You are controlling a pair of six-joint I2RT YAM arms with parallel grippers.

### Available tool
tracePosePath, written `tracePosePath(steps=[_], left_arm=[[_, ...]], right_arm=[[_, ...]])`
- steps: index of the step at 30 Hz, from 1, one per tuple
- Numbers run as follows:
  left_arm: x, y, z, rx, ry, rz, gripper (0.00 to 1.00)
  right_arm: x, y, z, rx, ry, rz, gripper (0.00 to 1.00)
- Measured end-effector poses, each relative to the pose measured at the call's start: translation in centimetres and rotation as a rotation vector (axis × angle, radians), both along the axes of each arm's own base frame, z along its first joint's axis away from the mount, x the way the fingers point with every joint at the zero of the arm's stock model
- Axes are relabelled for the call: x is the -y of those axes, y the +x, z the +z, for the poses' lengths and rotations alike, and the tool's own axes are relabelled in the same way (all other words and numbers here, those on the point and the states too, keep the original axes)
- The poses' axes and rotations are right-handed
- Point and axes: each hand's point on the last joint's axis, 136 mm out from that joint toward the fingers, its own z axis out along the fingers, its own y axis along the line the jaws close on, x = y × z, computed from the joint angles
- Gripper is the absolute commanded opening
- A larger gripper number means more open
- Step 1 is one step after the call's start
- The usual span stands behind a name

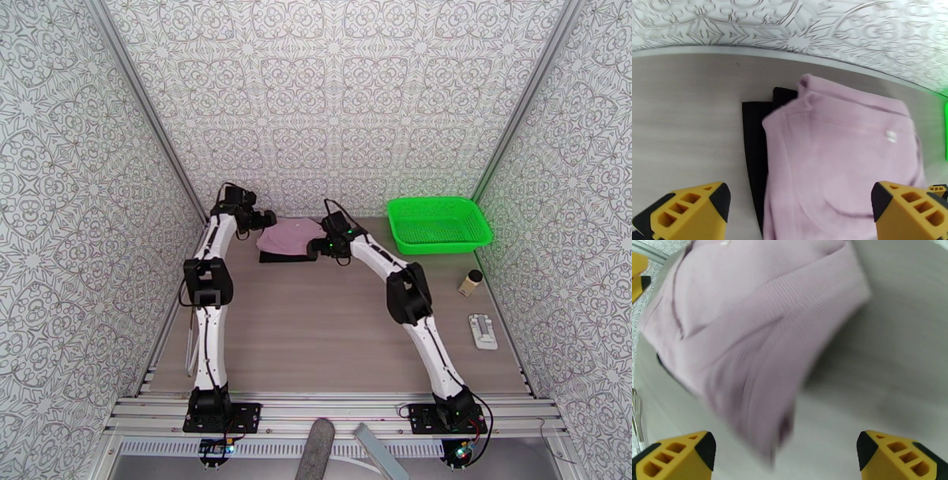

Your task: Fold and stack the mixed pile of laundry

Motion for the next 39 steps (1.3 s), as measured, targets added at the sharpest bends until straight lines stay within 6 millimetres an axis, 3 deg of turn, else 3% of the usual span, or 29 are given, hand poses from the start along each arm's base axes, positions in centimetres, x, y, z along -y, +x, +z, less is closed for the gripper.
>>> tracePosePath(steps=[1,5,8,11,14,16,18,21,24,26,31,34,36,39], left_arm=[[-0.1,-0.7,1.4,0.017,0.007,0.001,1.00],[-0.8,-5.5,12.1,0.229,0.045,0.020,0.99],[-2.6,-10.7,19.1,0.413,0.083,0.078,0.99],[-5.3,-16.0,22.4,0.566,0.127,0.177,0.99],[-7.5,-21.2,20.2,0.620,0.156,0.286,1.00],[-8.0,-23.5,16.7,0.632,0.174,0.316,0.99],[-7.9,-25.6,11.5,0.584,0.184,0.329,1.00],[-8.4,-28.2,3.8,0.494,0.211,0.376,1.00],[-8.8,-29.6,-0.8,0.428,0.232,0.404,1.00],[-9.0,-29.5,-2.1,0.433,0.237,0.410,0.99],[-9.4,-27.5,-4.7,0.454,0.231,0.413,0.99],[-9.2,-26.4,-5.9,0.419,0.222,0.390,1.00],[-9.2,-24.8,-5.0,0.460,0.230,0.374,0.99],[-8.1,-23.3,-4.0,0.504,0.263,0.324,1.00]], right_arm=[[0.7,-0.7,1.0,0.009,-0.011,-0.003,0.99],[4.1,-4.1,8.0,0.139,-0.007,-0.034,0.99],[7.1,-7.3,12.1,0.245,0.004,-0.067,0.99],[11.2,-10.7,14.3,0.361,-0.023,-0.125,0.99],[15.9,-13.6,13.5,0.440,-0.107,-0.205,0.99],[18.4,-15.3,12.2,0.485,-0.161,-0.252,0.99],[21.2,-17.3,10.5,0.523,-0.227,-0.298,0.99],[23.7,-18.9,7.9,0.597,-0.278,-0.351,0.99],[26.0,-20.4,4.7,0.604,-0.368,-0.376,0.99],[27.0,-20.6,4.7,0.642,-0.396,-0.403,0.99],[29.3,-19.3,7.6,0.786,-0.394,-0.518,0.99],[31.7,-18.7,5.8,0.783,-0.425,-0.589,0.99],[33.4,-18.7,3.2,0.740,-0.458,-0.617,0.99],[34.9,-18.3,1.8,0.731,-0.450,-0.650,0.99]])
